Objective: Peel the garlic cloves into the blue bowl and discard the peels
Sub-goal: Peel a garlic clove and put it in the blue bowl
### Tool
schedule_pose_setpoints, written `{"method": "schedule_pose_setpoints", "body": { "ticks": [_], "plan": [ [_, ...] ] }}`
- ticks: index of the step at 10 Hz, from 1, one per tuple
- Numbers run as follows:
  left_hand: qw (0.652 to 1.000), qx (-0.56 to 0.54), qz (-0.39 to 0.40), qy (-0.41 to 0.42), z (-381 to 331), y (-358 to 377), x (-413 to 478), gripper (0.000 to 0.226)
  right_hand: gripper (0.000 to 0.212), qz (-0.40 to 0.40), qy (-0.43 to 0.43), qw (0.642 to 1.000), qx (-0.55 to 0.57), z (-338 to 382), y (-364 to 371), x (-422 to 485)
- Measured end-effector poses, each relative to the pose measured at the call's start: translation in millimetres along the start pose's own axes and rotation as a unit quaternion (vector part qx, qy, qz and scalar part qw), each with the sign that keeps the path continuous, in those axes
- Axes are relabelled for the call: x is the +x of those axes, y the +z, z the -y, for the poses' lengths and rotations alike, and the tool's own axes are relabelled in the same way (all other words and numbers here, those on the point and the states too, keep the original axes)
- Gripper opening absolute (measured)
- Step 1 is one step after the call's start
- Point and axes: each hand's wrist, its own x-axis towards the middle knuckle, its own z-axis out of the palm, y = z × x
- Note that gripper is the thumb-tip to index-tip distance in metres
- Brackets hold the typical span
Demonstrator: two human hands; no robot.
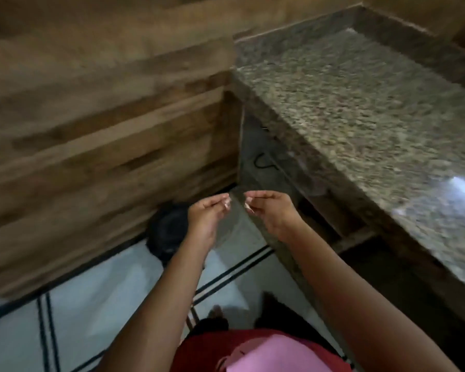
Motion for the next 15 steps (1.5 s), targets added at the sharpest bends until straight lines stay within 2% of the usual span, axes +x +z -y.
{"method": "schedule_pose_setpoints", "body": {
  "ticks": [1,2,3,4,5,6,7,8,9,10,11,12,13,14,15],
  "plan": [
    [0.998,-0.016,-0.064,-0.012,-11,-59,26,0.018,0.015,0.027,0.016,0.999,-0.040,-15,57,18],
    [0.993,-0.033,-0.107,-0.024,-16,-105,54,0.012,0.012,0.042,0.034,0.996,-0.068,-25,99,35],
    [0.987,-0.046,-0.147,-0.034,-18,-134,71,0.012,0.022,0.058,0.046,0.993,-0.095,-31,132,54],
    [0.980,-0.058,-0.179,-0.057,-13,-153,85,0.022,0.008,0.056,0.075,0.986,-0.136,-43,160,78],
    [0.974,-0.055,-0.191,-0.110,-6,-162,104,0.015,0.040,0.036,0.133,0.983,-0.123,-63,178,114],
    [0.959,-0.048,-0.217,-0.176,6,-173,135,0.027,0.060,-0.008,0.173,0.983,-0.067,-86,189,152],
    [0.946,-0.037,-0.230,-0.224,14,-179,169,0.019,0.048,-0.038,0.164,0.976,-0.140,-109,195,183],
    [0.945,-0.072,-0.222,-0.230,18,-175,191,0.036,0.041,-0.038,0.194,0.967,-0.159,-120,196,204],
    [0.945,-0.098,-0.223,-0.221,18,-170,202,0.035,0.032,-0.022,0.187,0.967,-0.169,-119,196,205],
    [0.943,-0.027,-0.263,-0.200,22,-166,211,0.018,0.032,-0.036,0.160,0.974,-0.156,-123,195,213],
    [0.929,-0.021,-0.311,-0.200,29,-166,222,0.023,0.028,-0.030,0.146,0.978,-0.143,-124,193,213],
    [0.937,-0.017,-0.291,-0.191,25,-160,217,0.023,0.014,-0.014,0.117,0.980,-0.162,-119,192,201],
    [0.957,-0.008,-0.216,-0.192,12,-144,200,0.024,0.013,-0.011,0.105,0.987,-0.118,-102,182,182],
    [0.978,-0.029,-0.130,-0.159,-9,-108,172,0.024,0.013,-0.032,0.078,0.993,-0.077,-68,160,151],
    [0.991,-0.004,-0.074,-0.114,-27,-57,137,0.020,0.012,-0.082,0.030,0.996,0.001,-30,119,110]
  ]
}}
